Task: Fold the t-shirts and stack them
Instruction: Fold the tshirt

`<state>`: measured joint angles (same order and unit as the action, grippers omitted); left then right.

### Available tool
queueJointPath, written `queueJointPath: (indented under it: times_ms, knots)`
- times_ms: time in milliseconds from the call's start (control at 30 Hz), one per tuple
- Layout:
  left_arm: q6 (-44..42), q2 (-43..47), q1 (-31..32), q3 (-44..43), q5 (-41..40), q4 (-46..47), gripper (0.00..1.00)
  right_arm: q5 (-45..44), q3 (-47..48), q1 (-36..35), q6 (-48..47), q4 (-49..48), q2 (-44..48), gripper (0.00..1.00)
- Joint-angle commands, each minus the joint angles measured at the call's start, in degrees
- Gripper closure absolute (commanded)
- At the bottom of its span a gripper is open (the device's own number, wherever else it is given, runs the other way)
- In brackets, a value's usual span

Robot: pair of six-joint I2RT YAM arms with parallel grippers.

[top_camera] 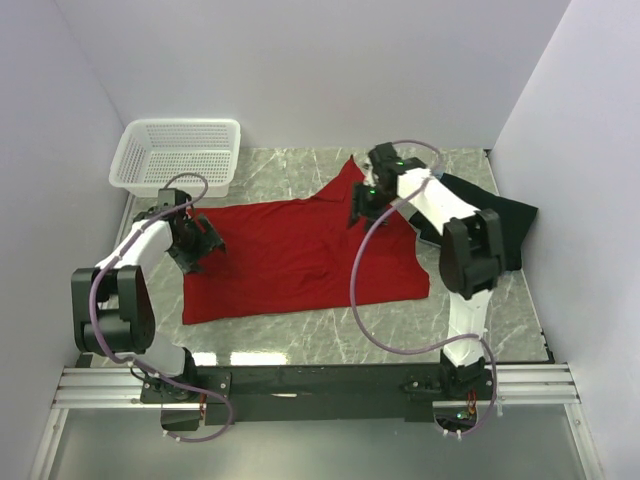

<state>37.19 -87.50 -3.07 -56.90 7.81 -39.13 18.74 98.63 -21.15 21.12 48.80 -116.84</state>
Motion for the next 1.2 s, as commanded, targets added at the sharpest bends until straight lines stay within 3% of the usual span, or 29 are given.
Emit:
queueJointPath:
  times_ms: [0,167,333,633,1167]
  knots:
    - [1.0,0.1,0.3,1.2,3.0,4.1,0.21,-2.1,-6.4,2.4,-2.1,-1.5,5.5,0.43]
    - [2.5,-3.7,0.3,6.6,9.0,9.8,0.2,-3.6,-16.4,3.5,-2.2,-5.1,7.0,0.43]
    - [1.7,-5.7,-1.3,9.4,6.8,9.6,0.19,-4.9,-20.8,4.4,-0.9,-7.3,6.1,0.44]
    - [0.0,0.7,-7.6,15.2,3.6,7.8,0.17,-8.0,-24.6,4.7,1.0,-4.3,5.0,0.46]
    - [1.0,2.5,-9.0,13.6,1.2,1.7,0.14,-8.5,-39.6,1.6,6.4,-0.8,12.6,0.5]
